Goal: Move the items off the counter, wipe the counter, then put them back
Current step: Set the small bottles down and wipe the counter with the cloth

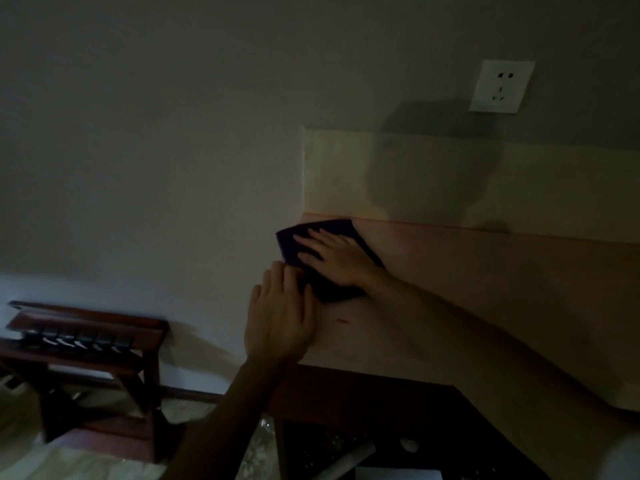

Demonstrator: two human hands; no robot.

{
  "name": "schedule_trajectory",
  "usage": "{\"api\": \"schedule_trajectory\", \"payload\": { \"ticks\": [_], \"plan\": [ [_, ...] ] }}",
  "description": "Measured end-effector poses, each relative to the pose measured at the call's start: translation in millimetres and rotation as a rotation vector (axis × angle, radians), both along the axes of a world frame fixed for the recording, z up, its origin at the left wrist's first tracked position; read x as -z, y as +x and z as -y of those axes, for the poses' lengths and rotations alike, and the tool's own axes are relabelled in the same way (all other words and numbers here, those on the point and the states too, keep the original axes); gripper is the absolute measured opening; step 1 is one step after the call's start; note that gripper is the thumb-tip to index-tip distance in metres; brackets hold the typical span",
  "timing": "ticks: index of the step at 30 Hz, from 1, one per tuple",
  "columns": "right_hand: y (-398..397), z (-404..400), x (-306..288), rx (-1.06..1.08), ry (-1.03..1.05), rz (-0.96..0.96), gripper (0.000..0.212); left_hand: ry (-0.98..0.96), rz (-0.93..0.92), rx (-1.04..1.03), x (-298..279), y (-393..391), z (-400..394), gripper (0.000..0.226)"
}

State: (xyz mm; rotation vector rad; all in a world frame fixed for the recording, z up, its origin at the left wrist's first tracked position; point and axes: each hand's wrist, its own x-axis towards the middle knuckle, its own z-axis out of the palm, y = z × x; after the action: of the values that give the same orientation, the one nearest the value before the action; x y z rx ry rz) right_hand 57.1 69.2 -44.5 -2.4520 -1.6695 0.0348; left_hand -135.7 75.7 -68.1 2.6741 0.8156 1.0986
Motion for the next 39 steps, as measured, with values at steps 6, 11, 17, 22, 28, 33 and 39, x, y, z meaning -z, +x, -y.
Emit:
{"api": "schedule_trajectory", "payload": {
  "ticks": [6, 11, 17, 22, 28, 33, 39],
  "plan": [
    [73, -63, -2, 0.002, -0.045, 0.042, 0.057, 0.009, -0.107, 0.028, 1, 0, -11, 0.031],
    [52, -39, -1, 0.001, -0.071, 0.016, 0.059, -0.011, -0.140, 0.017, -1, -1, -9, 0.039],
    [-9, 101, 3, -0.080, -0.019, 0.050, 0.055, 0.012, -0.137, -0.071, 0, 0, -3, 0.032],
    [-39, 211, 3, -0.113, 0.015, 0.023, 0.054, 0.157, -0.257, 0.030, -3, 5, 16, 0.035],
    [25, 169, 1, 0.003, -0.002, 0.061, 0.070, 0.213, -0.380, 0.142, -11, 20, 22, 0.038],
    [118, 102, -5, 0.220, -0.075, 0.047, 0.058, 0.155, -0.368, 0.147, -8, 20, 14, 0.040],
    [120, 84, -1, 0.229, -0.099, 0.043, 0.056, 0.163, -0.318, 0.160, -9, 18, 14, 0.033]
  ]
}}
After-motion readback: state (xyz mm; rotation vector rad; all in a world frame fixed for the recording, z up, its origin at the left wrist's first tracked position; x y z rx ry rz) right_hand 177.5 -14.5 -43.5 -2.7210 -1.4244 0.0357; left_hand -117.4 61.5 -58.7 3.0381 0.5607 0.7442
